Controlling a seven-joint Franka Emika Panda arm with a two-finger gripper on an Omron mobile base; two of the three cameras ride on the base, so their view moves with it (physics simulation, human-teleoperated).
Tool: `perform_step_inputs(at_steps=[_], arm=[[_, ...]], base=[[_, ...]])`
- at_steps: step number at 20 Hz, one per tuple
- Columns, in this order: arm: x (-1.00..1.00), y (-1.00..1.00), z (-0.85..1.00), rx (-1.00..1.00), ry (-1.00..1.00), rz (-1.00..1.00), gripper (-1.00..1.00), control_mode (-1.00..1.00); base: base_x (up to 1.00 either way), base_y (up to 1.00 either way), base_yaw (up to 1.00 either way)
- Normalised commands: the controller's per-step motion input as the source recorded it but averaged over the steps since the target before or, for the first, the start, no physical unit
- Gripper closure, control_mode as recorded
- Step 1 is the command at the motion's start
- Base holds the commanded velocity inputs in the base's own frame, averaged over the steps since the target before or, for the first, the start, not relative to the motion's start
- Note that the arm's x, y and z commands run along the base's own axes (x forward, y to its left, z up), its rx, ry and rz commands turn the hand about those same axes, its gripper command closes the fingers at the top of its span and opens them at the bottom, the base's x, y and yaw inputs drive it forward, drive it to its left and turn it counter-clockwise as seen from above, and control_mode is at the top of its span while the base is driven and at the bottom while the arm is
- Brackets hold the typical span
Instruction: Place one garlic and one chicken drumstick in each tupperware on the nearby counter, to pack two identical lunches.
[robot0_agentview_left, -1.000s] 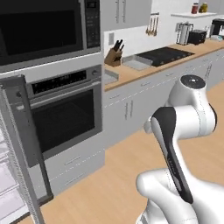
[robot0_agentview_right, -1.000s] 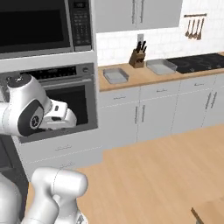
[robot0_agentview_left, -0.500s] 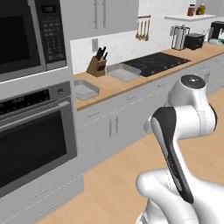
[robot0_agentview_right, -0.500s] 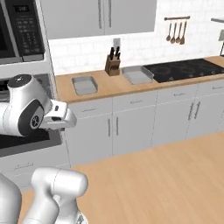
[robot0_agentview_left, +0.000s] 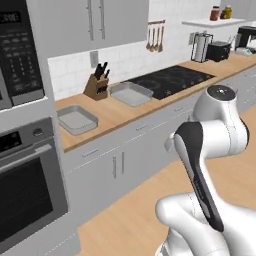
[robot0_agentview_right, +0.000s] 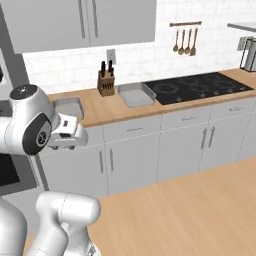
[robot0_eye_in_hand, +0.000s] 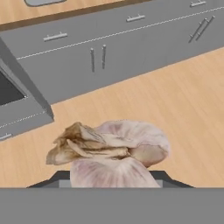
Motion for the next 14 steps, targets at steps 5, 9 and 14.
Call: perform_step_inputs(at_steps=[5,9,14], arm=[[0.00,0.00,0.00,0.00,0.00,0.00,1.00,1.00],[0.00,0.00,0.00,0.00,0.00,0.00,1.00,1.00],[0.00,0.00,0.00,0.00,0.00,0.00,1.00,1.00]], base=[[1.00,-0.30,0.05],[1.00,-0.66,0.19],[1.00,-0.76,0.27]])
